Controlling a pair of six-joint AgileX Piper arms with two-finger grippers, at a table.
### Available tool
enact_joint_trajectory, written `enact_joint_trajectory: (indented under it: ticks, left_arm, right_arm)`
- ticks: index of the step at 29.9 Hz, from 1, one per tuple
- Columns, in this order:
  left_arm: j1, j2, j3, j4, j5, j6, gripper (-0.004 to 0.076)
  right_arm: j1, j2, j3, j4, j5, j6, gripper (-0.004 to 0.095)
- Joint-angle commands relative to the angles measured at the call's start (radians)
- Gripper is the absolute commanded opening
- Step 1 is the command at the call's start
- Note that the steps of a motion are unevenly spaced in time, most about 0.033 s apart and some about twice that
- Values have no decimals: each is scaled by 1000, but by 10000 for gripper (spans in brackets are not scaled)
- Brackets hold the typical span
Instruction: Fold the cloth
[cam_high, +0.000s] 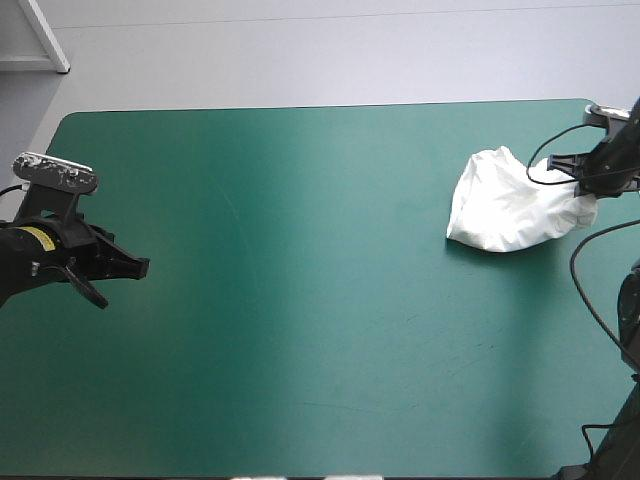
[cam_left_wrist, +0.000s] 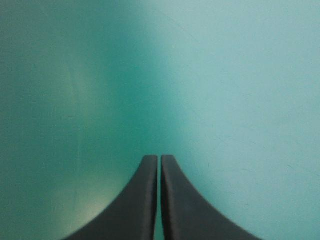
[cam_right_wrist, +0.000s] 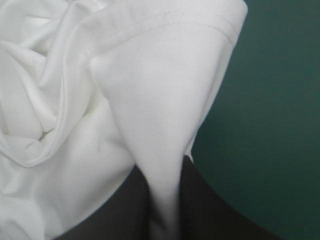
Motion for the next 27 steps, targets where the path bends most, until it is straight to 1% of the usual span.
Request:
enact_joint_trajectory:
  ticks: [1, 3, 5, 7, 10, 11, 12, 14, 19, 21, 23, 25, 26, 27]
  left_arm:
    - [1, -11, -23, -5, -37, -4, 19]
    - [1, -11, -23, -5, -29, -4, 19]
    - [1, -11, -23, -5, -22, -2, 19]
    - [1, -11, -23, -3, -19, 1, 19]
    - [1, -11, -23, -3, -13, 1, 19]
    - [1, -11, -23, -3, -13, 1, 19]
    - [1, -11, -23, -3, -13, 1, 19]
    - [1, -11, -23, -3, -28, 1, 19]
    - [1, -11, -23, -2, -116, 3, 19]
    - [1, -11, -23, -2, -175, 3, 19]
    - [1, -11, -23, -2, -235, 1, 19]
    - [1, -11, -23, -2, -288, 1, 19]
    - [1, -11, -23, -2, -304, 1, 19]
    - [1, -11, -23, -2, -320, 1, 19]
  right_arm:
    - [-48, -67, -25, 31, -22, -23, -16]
    - [-63, -66, -25, 36, -22, -31, 9]
    - [-71, -63, -25, 36, -24, -33, 69]
    - [-76, -59, -25, 36, -24, -33, 204]
    - [-76, -59, -25, 21, -24, -31, 476]
    - [-77, -59, -25, 19, -24, -21, 550]
    - [-80, -59, -25, 18, -24, -5, 601]
    - [-84, -74, -25, 35, -24, 6, 631]
    - [-84, -176, -11, 57, -24, 30, 629]
    - [-84, -234, 1, 81, -24, 50, 594]
    - [-84, -304, 32, 133, -24, 43, 506]
    - [-78, -385, 94, 180, -24, -8, 344]
    - [-73, -421, 135, 182, -24, -33, 267]
    - [-68, -466, 181, 182, -24, -66, 165]
